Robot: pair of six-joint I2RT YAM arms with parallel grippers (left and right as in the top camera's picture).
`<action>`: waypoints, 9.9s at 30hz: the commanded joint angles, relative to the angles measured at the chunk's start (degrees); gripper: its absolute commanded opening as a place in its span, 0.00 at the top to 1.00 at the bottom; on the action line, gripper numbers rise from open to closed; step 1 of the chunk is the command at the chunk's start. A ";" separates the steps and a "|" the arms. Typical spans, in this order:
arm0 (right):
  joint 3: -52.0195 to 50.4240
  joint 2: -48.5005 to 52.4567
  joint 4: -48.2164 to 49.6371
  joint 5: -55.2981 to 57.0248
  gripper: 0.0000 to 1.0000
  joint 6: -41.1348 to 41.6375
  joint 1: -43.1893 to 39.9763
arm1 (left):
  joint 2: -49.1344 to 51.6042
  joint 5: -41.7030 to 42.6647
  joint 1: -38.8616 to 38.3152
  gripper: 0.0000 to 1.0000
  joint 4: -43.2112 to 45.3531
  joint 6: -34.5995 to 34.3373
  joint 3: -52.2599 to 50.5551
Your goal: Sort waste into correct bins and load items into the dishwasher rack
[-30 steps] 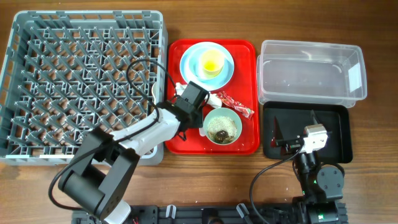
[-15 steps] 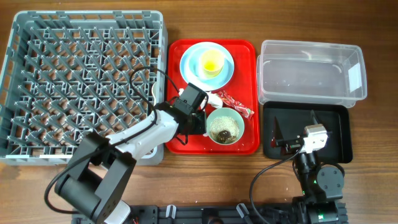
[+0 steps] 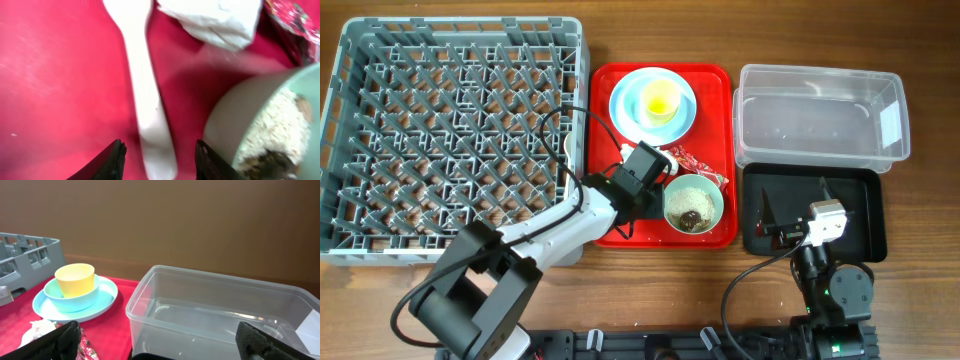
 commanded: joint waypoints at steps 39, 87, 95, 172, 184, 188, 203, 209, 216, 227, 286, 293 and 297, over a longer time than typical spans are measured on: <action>-0.07 -0.11 0.20 -0.52 0.00 -0.31 -0.28 | 4.24 1.86 1.20 0.83 -24.52 0.33 0.63; -0.07 -0.11 0.20 -0.52 0.00 -0.31 -0.28 | 4.72 -20.02 1.79 0.89 -8.04 0.74 7.26; -0.07 -0.11 0.20 -0.52 0.00 -0.28 -0.28 | 4.72 -20.02 1.79 0.83 -8.46 0.74 7.26; -0.07 -0.11 0.20 -0.52 0.00 -0.31 -0.28 | -9.92 -34.36 16.35 0.96 -8.66 6.21 7.63; -0.07 -0.11 0.20 -0.52 0.00 -0.28 -0.28 | -8.44 -31.12 18.29 0.93 -6.80 6.21 7.63; -0.07 -0.11 0.20 -0.50 0.00 -0.31 -0.28 | -8.44 -31.17 18.29 0.86 -6.84 6.43 7.63; -0.07 -0.11 0.20 -0.52 0.00 -0.31 -0.28 | -13.68 -18.75 18.71 0.77 -6.67 9.35 8.72; -0.07 -0.11 0.20 -0.50 0.00 -0.31 -0.28 | -13.81 8.94 24.59 0.79 -19.52 8.94 24.79; -0.07 -0.11 0.20 -0.52 0.00 -0.31 -0.28 | -3.63 13.88 26.32 0.78 -39.78 10.49 52.22; -0.07 -0.11 0.20 -0.52 0.00 -0.31 -0.28 | 13.57 13.88 19.23 0.75 -39.52 10.75 56.37; -0.07 -0.11 0.20 -0.52 0.00 -0.31 -0.28 | 27.98 -10.38 4.11 0.84 -19.87 10.88 54.55; -0.07 -0.11 0.20 -0.52 0.00 -0.31 -0.28 | 27.98 -10.16 3.74 0.83 -21.46 10.86 54.55; -0.07 -0.11 0.20 -0.52 0.00 -0.28 -0.28 | 27.98 -9.94 2.97 0.81 -21.57 10.86 54.55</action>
